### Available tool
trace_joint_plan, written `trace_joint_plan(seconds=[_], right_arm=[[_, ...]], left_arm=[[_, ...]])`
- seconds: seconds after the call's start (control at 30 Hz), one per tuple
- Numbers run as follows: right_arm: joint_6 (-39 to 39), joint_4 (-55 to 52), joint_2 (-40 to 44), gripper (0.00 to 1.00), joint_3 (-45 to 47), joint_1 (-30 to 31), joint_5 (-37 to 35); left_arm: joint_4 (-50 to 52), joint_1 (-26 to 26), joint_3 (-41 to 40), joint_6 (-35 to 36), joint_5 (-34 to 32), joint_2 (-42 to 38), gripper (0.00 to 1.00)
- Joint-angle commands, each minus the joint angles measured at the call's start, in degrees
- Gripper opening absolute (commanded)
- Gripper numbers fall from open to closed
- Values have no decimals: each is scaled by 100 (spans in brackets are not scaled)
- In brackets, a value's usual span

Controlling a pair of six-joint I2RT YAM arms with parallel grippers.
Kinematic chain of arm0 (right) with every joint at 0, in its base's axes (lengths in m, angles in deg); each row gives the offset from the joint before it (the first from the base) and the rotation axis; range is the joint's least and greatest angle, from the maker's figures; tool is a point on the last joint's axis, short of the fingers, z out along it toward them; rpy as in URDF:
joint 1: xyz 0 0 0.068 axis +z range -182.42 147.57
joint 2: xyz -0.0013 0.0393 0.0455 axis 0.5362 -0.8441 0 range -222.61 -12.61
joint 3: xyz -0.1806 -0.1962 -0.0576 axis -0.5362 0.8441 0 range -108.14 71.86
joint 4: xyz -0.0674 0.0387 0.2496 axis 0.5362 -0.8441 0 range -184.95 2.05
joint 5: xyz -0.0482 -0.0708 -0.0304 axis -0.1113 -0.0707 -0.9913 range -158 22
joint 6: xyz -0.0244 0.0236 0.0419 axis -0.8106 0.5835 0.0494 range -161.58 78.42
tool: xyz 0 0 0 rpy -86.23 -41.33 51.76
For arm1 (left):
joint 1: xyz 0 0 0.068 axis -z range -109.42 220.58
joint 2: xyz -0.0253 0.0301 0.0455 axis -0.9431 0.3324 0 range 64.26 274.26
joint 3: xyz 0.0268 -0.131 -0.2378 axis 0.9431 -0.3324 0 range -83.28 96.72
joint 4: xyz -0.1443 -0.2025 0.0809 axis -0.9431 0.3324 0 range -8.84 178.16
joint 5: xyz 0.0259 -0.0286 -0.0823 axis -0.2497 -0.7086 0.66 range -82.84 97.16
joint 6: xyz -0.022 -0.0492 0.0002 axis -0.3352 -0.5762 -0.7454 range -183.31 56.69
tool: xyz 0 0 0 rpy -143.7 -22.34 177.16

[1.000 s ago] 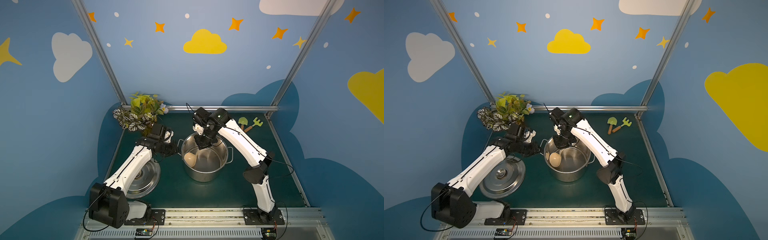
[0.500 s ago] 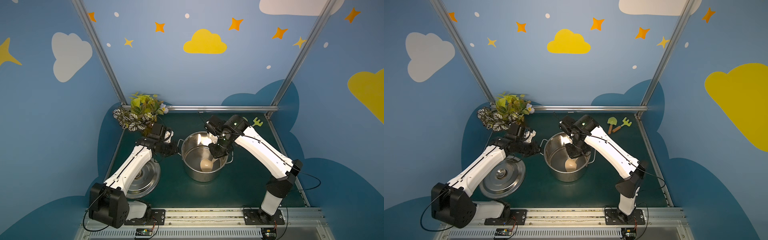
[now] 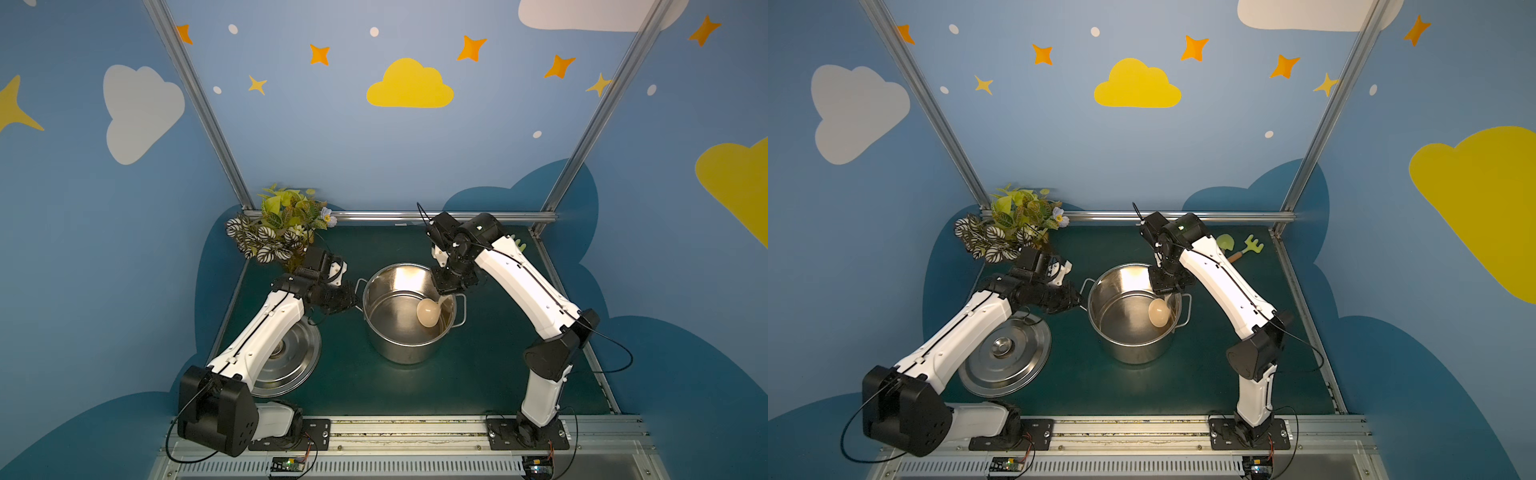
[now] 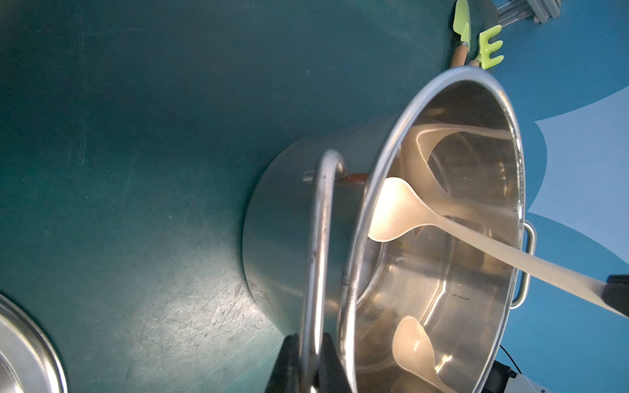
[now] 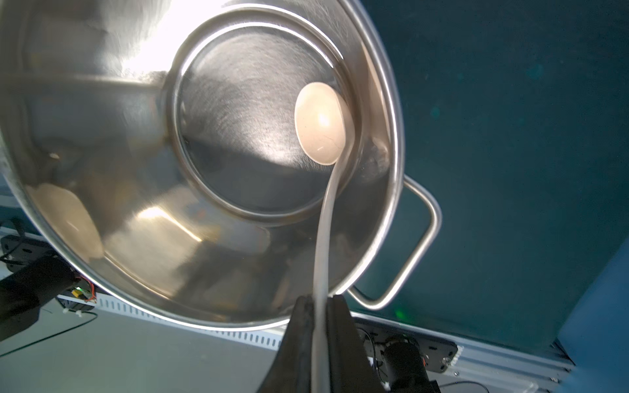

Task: Stir the soup with a spoon
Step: Stir the soup in the pan with a stick.

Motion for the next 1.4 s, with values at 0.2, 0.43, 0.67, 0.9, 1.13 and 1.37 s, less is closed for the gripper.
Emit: trace_joint_plan(seconds=[0.2,0.43,0.67,0.9,1.13,1.37], right_arm=[[-167,-956,-1089,0,-1728,249,716],[-240,-970,-1300,0,-1995,796,995],[-56,-955,-756,0,-1277,1169,755],[240,-771,210,0,-221,1232,502],[402,-515,968,0,263,1179,544],[562,-437,1733,0,284,1043,592]], left_arm=[[128,18,135,387,129,-108,3],[112,16,127,384,124,-90,4],[102,17,131,382,122,-120,7],[110,17,127,364,114,-149,12],[150,7,227,315,87,-190,40],[425,-8,494,396,3,-330,74]])
